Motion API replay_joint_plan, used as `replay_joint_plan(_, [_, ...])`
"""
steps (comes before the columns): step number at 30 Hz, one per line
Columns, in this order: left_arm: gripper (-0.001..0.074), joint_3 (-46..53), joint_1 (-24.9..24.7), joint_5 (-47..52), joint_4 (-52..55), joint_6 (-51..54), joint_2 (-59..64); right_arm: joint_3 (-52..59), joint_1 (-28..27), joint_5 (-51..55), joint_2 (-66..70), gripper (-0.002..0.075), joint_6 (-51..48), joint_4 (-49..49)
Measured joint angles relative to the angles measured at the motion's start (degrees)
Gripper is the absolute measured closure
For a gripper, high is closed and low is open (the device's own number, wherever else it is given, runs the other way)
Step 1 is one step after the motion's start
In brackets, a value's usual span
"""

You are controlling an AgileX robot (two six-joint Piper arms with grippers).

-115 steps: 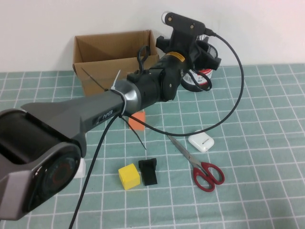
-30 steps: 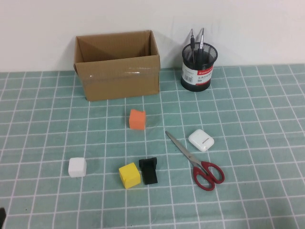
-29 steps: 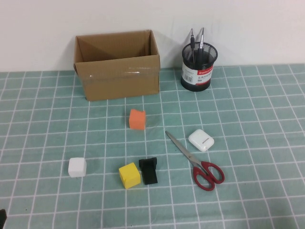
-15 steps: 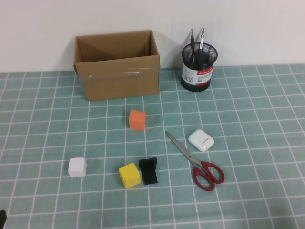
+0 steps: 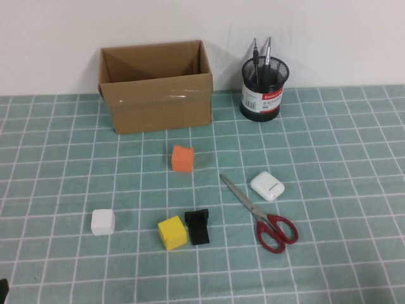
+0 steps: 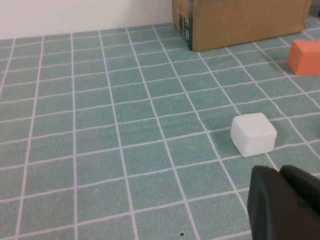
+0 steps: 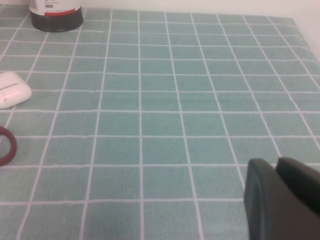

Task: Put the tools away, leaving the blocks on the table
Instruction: Pick up the scissors from the table

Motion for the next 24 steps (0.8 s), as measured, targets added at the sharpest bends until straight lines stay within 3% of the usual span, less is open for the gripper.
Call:
replay_joint_plan(7, [0.0735, 0.00, 0.00, 0.00, 0.00, 0.00, 0.00, 0.08, 0.00, -3.64, 0.00, 0.0733, -0.01, 2.58])
replay_joint_plan(16, [0.0735, 0.00, 0.00, 0.00, 0.03, 0.00, 0.00, 0.13, 0.00, -18.23, 0.00, 0.0733, 1.64, 31.87])
replay_joint_plan(20, [0.0735, 0.00, 0.00, 0.00, 0.03, 0.00, 0.00, -1.71, 0.00, -12.57, 1.21, 0.0733, 2.14, 39.30])
replay_joint_plan(24, [0.0735, 0.00, 0.00, 0.00, 0.12, 0.00, 0.00, -10.40, 0.00, -1.07, 12.09, 0.0733, 2.14, 36.04])
